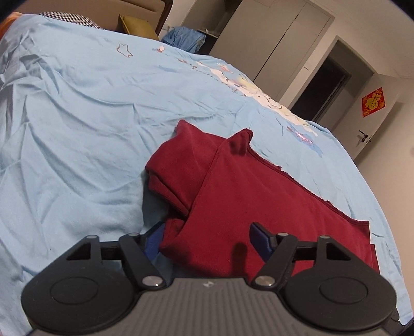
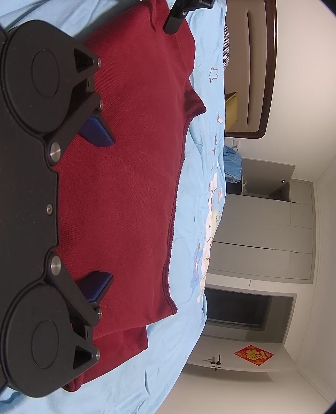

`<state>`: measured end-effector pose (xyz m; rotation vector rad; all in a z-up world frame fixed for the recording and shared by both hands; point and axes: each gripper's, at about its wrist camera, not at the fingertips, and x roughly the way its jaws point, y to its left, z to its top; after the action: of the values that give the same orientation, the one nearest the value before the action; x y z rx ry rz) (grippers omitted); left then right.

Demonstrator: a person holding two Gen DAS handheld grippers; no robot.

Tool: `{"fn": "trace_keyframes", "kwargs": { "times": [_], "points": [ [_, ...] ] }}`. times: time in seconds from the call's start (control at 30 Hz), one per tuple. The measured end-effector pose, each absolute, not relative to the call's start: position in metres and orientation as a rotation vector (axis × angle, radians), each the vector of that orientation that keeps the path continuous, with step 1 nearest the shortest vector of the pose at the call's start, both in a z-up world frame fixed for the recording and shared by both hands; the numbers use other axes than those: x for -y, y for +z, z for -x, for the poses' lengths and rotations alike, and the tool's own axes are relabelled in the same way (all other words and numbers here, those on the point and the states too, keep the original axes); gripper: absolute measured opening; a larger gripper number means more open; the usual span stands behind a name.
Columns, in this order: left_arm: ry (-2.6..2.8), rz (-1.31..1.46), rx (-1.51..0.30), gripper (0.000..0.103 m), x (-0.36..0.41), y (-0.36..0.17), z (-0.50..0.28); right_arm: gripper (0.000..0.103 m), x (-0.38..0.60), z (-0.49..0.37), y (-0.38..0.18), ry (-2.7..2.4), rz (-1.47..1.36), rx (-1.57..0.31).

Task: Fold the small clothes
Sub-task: 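Close the left gripper on the sweater edge and lift it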

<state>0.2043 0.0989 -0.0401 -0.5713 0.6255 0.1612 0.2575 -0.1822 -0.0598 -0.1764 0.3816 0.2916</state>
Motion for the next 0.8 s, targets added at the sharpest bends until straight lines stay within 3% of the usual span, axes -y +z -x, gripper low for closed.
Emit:
{"fn": "trace_keyframes", "kwargs": {
  "times": [0.27, 0.33, 0.47, 0.67, 0.8],
  "points": [
    [0.172, 0.678, -0.573, 0.069, -0.117, -0.053, -0.215, 0.102, 0.182, -0.257, -0.06, 0.292, 0.176, -0.381],
    [0.182, 0.679, -0.559, 0.064, -0.117, -0.054, -0.218, 0.102, 0.182, -0.257, -0.06, 0.292, 0.176, -0.381],
    [0.214, 0.661, -0.552, 0.043, -0.115, -0.052, -0.222, 0.102, 0.182, -0.257, -0.06, 0.292, 0.176, -0.381],
    [0.215, 0.665, -0.546, 0.042, -0.116, -0.054, -0.226, 0.102, 0.182, -0.258, -0.06, 0.292, 0.176, -0.381],
    [0.217, 0.629, -0.539, 0.025, -0.112, -0.048, -0.227, 0.102, 0.183, -0.258, -0.061, 0.293, 0.175, -0.382]
  ]
}}
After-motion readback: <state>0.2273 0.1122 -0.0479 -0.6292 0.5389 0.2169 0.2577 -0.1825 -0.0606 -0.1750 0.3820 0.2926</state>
